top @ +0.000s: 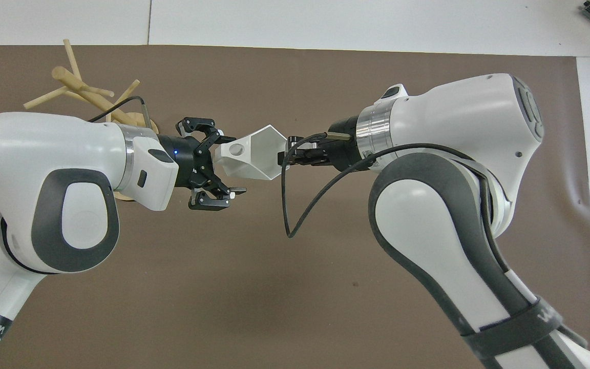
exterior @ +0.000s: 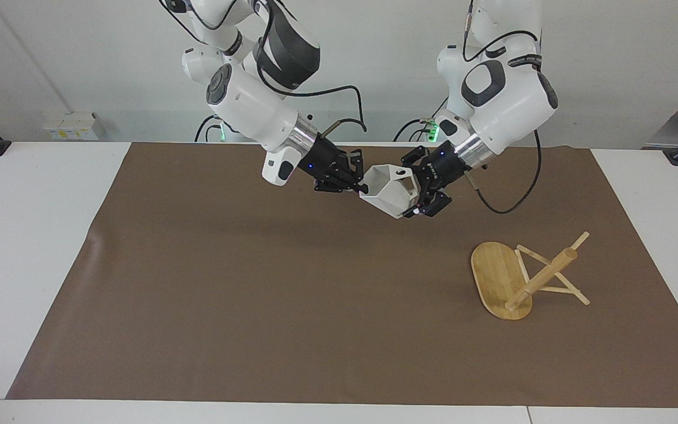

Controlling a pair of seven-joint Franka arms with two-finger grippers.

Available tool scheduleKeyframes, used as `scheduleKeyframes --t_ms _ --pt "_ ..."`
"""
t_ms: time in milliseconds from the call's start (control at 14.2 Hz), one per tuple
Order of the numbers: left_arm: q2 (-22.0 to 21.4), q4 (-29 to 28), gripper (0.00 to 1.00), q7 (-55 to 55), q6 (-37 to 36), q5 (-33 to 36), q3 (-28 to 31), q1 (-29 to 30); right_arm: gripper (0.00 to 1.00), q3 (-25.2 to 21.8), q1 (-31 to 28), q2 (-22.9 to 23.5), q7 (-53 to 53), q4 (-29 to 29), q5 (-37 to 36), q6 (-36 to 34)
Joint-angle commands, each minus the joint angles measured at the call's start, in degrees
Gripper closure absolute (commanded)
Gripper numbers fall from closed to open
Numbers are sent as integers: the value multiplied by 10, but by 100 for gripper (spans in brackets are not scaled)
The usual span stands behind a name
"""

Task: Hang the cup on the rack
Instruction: 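Close the left gripper on the cup's open end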

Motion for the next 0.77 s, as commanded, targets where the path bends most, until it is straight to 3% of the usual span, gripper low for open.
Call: scheduleKeyframes --t_ms 0,140,281,702 --pt "-14 -20 57 -2 10 -9 8 -11 100 2 -2 7 18 15 -2 -8" --pt "-14 -21 68 -2 11 -9 8 -12 100 3 -2 7 18 16 -2 -8" --pt "-18 -31 100 3 5 -8 9 -8 100 2 -3 7 19 15 -2 -8" --pt "-19 -28 100 45 -23 -2 11 1 100 2 -2 5 19 15 -3 -8"
